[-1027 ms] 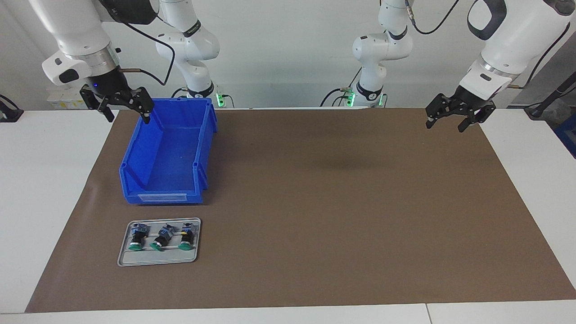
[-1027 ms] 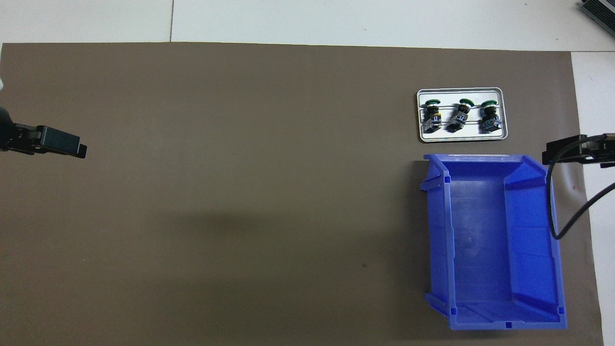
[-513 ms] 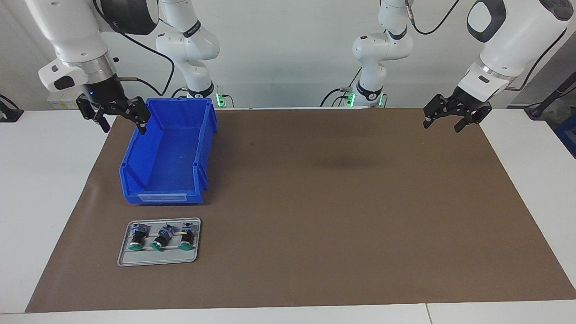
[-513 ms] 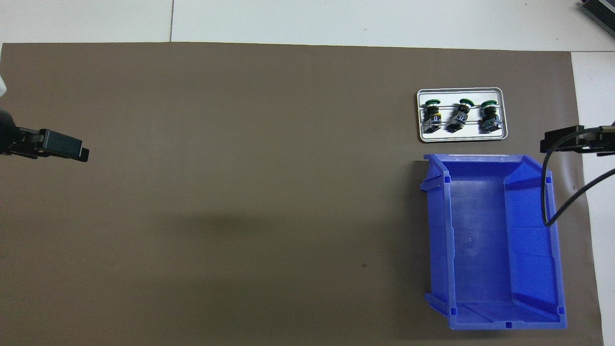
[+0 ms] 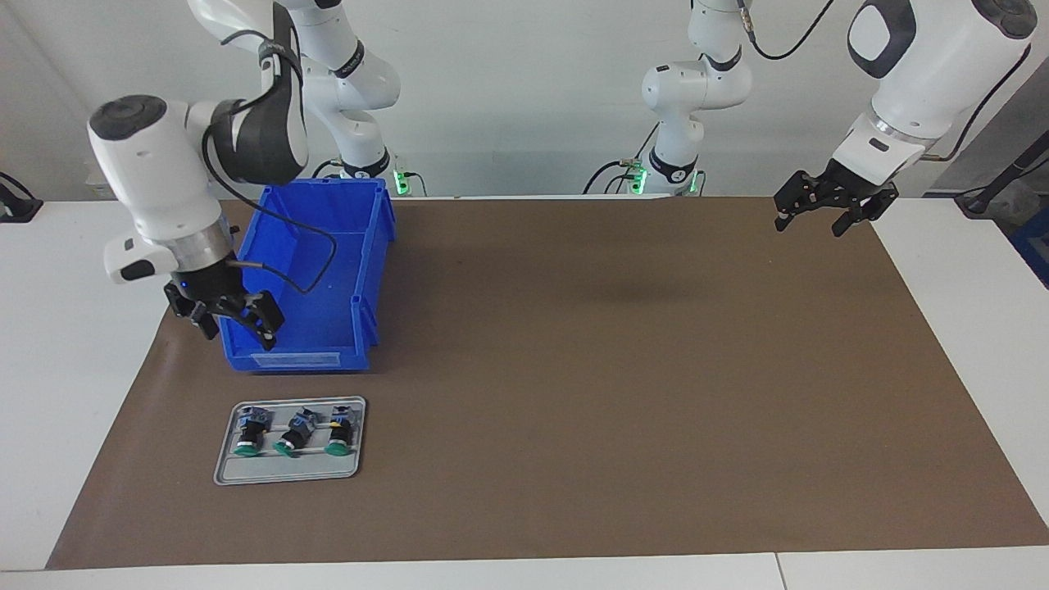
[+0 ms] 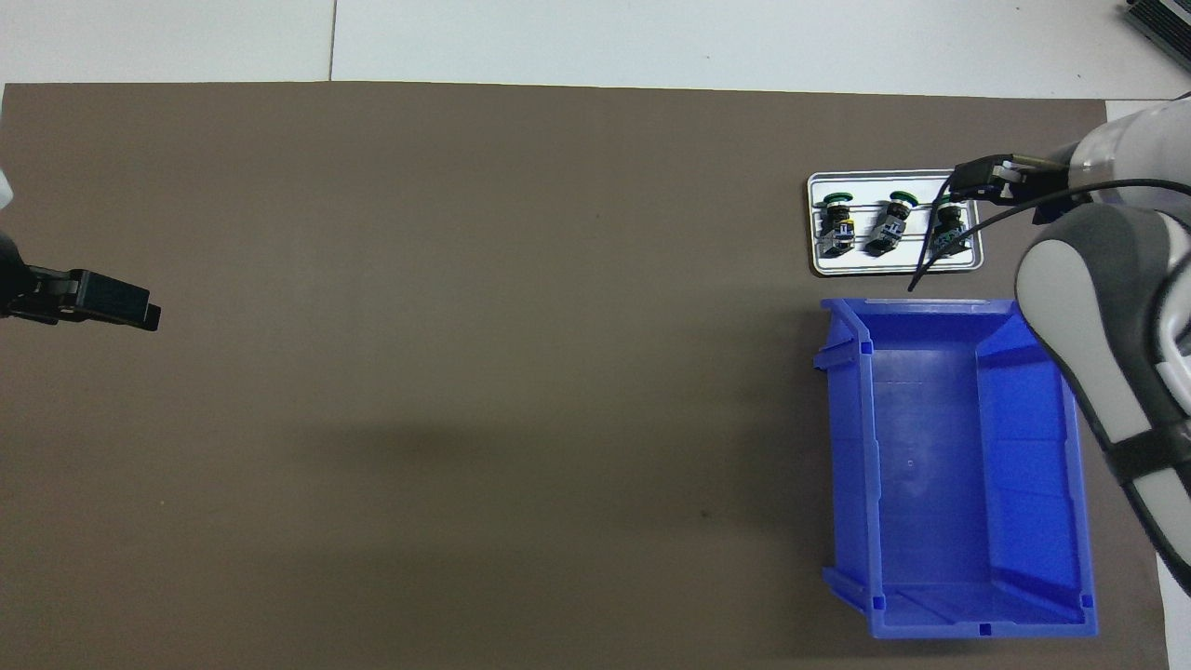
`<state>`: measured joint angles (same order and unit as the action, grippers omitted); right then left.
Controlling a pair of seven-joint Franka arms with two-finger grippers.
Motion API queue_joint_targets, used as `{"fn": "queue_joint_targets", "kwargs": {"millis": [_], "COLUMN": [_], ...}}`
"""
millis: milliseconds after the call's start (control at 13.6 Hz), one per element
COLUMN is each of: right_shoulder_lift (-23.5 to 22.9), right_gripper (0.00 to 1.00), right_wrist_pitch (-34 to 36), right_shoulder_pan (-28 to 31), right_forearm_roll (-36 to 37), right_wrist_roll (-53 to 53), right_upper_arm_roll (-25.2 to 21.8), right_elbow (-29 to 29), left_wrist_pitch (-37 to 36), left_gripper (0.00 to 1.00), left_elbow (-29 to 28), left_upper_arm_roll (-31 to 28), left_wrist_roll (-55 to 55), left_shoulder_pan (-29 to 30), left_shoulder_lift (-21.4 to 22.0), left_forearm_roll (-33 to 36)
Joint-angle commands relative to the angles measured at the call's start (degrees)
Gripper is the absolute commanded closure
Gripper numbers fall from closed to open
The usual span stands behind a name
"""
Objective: Place and press button with both arms
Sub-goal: 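Reach the right gripper over the buttons on the metal tray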
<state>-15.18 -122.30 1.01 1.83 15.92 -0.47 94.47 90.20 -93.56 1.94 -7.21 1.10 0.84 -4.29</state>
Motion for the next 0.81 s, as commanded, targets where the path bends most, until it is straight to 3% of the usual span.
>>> {"fn": "queue_joint_targets", "kwargs": {"millis": [0,733], "right_shoulder_lift": [-7.04,-16.37], "right_gripper": [0.00,0.00], "right_wrist_pitch": [-4.50,-13.05], "right_shoulder_pan": [0.22,0.40], "right_forearm_roll": [-0.07,-0.86], "right_wrist_roll": [4.64,12.91], "right_upper_arm_roll": [0.38,0.38], "right_elbow": [-3.77,-2.45], "left_wrist_pitch": [0.33,0.33], "left_gripper": [0.00,0.00], "left_elbow": [-1.98,-1.98], "left_upper_arm_roll": [-0.01,-0.01], "left_wrist_roll": [-0.70,-0.70], "left_shoulder_pan": [0.31,0.31], "left_shoulder_lift": [1.62,1.62], "left_forearm_roll": [0.95,0.95]}}
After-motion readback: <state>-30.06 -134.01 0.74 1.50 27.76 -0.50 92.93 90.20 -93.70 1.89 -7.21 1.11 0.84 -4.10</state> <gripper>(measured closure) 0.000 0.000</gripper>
